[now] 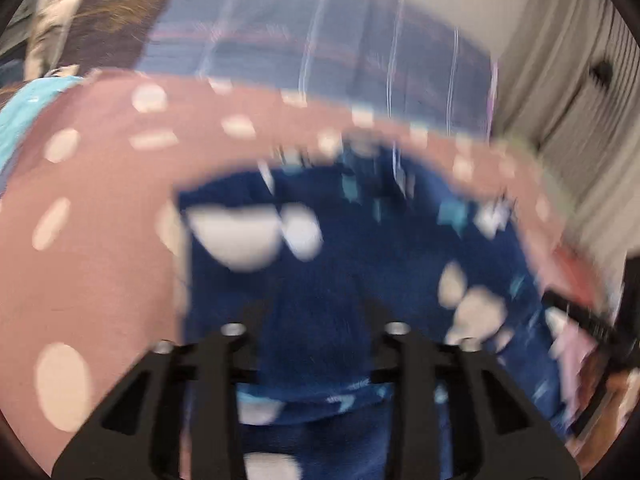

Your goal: Fold small clothes

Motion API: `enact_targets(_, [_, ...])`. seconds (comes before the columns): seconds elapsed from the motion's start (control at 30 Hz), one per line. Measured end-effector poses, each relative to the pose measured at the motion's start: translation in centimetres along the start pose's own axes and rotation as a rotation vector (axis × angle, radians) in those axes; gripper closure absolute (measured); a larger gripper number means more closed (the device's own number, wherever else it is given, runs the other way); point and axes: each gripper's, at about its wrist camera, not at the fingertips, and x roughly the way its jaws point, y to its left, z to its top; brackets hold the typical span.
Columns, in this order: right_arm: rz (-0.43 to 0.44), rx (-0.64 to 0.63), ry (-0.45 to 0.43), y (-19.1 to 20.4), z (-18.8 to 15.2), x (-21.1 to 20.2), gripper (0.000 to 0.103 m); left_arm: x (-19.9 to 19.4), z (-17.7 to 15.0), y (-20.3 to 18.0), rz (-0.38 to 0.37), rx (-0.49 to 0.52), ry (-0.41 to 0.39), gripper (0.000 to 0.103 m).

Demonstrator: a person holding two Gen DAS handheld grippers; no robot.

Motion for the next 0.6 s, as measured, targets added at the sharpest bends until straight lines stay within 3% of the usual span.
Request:
enact_targets(0.03, [-0.055,0.000,0.052,-0.1,-0.2,1.3,0.070,1.8,-1.1,-0.6,0.054,0.049,0.028,0.063])
enact_targets(0.07, [-0.124,-0.002,0.141,-0.6,-1.0,3.4,0.071,2.1,-1.7,-1.2,0.088,0.090,-0.001,0.062])
enact_targets(0.13, [-0.106,0.026,0.157,-1.6,-2.0,4.4,0.071,1.2,-2.4,-2.6,0.142,0.167,-0.061,0.062])
enact_targets(0.23, [-0.089,0.020,0.178,-1.1,-1.2,2.8,0.070,-0.8,0.0,-3.1,0.019,0.149,-0.068,0.059])
enact_targets(0.3, [-0.037,0.024,0.142,-0.8,0.6,1.9,0.069,-1.8,2.8,-3.3,-0.007,0.117,-0.139,0.042])
enact_targets(0.37, [-0.040,0.006,0.084,0.0,3.1,1.7,0.067,-1.3,5.8,-4.0,-0.025,0.119,-0.168,0.037])
enact_targets(0.43, [-0.015,0.006,0.081,0.8,5.3,2.9,0.060,0.9,8.7,-4.9,-0.039,0.109,-0.126,0.036])
enact_targets(0.53, [0.056,0.112,0.133,0.4,7.8,6.6,0.059,5.4,11.3,-6.1,-0.037,0.057,-0.047,0.036])
enact_targets(0.57, [0.057,0.151,0.146,0.1,8.4,7.8,0.059,6.4,11.7,-6.5,-0.041,0.049,-0.028,0.041])
enact_targets(0.6, [0.061,0.172,0.153,0.1,8.7,8.8,0.059,7.5,12.0,-6.8,-0.046,0.053,-0.008,0.084])
